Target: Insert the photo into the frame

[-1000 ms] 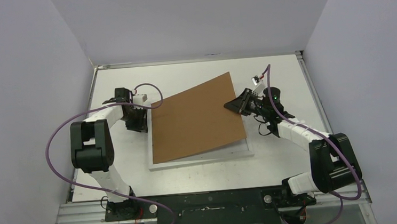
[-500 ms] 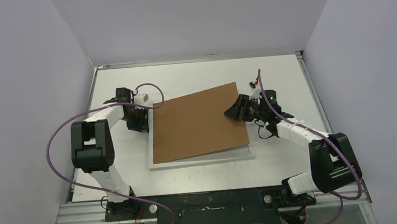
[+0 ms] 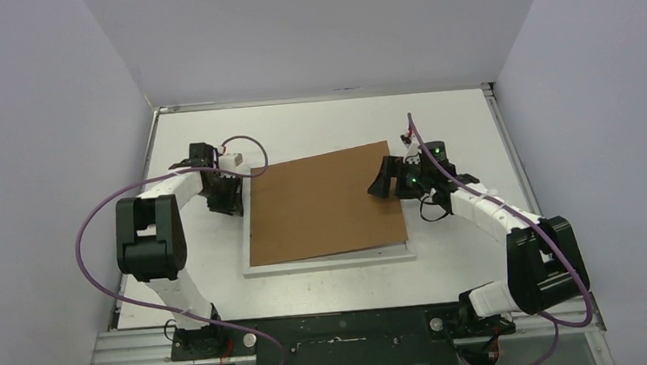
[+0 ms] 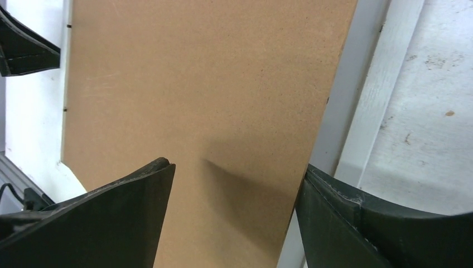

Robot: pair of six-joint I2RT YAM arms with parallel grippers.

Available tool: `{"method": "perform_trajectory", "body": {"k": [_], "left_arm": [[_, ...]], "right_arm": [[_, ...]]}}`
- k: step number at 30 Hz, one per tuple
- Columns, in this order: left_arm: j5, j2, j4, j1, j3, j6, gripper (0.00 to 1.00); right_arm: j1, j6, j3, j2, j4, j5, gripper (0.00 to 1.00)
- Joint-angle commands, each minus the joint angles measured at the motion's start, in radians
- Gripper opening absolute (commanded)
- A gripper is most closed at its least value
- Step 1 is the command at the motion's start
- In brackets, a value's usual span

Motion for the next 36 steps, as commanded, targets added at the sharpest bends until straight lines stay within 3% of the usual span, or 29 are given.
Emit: {"method": "perform_trajectory", "body": {"k": [1, 18, 21, 26, 29, 36], "left_arm": [[0.064, 0.004, -0.009, -0.014, 0.023, -0.015, 0.36], [0.061, 0.010, -0.021, -0.014, 0.039, -0.014, 0.37], [0.059, 0.009, -0.022, -0.014, 0.038, -0.013, 0.36], [0.058, 0.011, -0.024, -0.013, 0.039, -0.011, 0.36], [0.058, 0.012, -0.026, -0.013, 0.039, -0.012, 0.36], [0.058, 0.013, -0.026, -0.012, 0.042, -0.012, 0.36]], "right_arm": [[0.015, -0.054, 0.068, 0.004, -0.045, 0.048, 0.78], [0.053, -0.105, 0.132, -0.036, -0.189, 0.298, 0.77], [0.054, -0.099, 0.123, -0.039, -0.165, 0.300, 0.66], [0.105, -0.083, 0.119, -0.013, -0.095, 0.339, 0.34], [0.148, -0.090, 0.154, 0.021, -0.084, 0.416, 0.21], [0.258, -0.107, 0.219, 0.142, -0.066, 0.506, 0.08]]}}
